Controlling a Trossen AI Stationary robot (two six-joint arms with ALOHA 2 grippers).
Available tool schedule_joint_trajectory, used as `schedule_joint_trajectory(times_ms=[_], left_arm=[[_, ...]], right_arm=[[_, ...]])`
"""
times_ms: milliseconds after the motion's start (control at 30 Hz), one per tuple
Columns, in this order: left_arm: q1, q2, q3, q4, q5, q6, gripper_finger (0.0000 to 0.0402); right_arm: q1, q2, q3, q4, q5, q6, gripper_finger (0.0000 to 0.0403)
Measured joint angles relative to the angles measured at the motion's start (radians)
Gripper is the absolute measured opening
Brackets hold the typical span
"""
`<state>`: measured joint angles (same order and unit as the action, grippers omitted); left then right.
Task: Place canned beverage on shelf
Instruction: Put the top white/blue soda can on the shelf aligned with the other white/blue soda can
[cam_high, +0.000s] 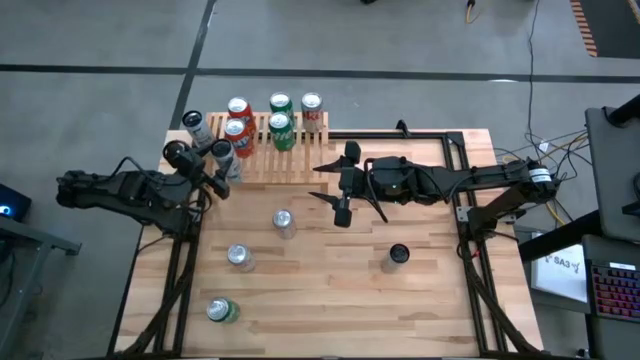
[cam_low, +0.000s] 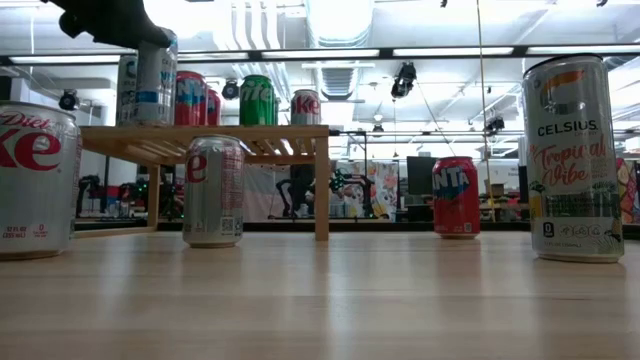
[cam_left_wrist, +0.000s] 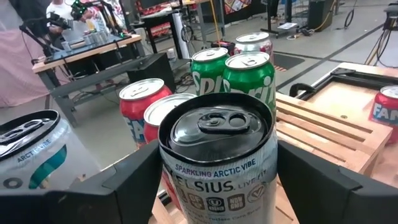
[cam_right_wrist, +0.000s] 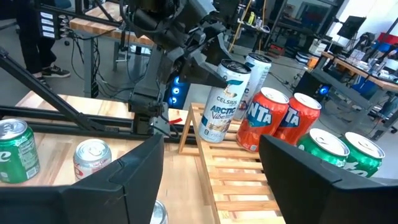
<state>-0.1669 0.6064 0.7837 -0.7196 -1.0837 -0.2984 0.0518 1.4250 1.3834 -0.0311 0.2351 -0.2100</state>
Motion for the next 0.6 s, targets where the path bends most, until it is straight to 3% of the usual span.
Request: schedule_joint_trajectory(times_ms=[267, 600], left_arm=[[0.001, 0.011, -0.007, -0.028, 0.016, 0.001, 0.0309], [0.001, 0.010, 0.053, -0.048, 0.052, 0.001, 0.0312]], right_arm=[[0.000, 0.000, 0.000, 0.000, 0.000, 0.000, 0.0261], [0.000, 0.000, 0.000, 0.000, 0.000, 0.000, 0.0253]])
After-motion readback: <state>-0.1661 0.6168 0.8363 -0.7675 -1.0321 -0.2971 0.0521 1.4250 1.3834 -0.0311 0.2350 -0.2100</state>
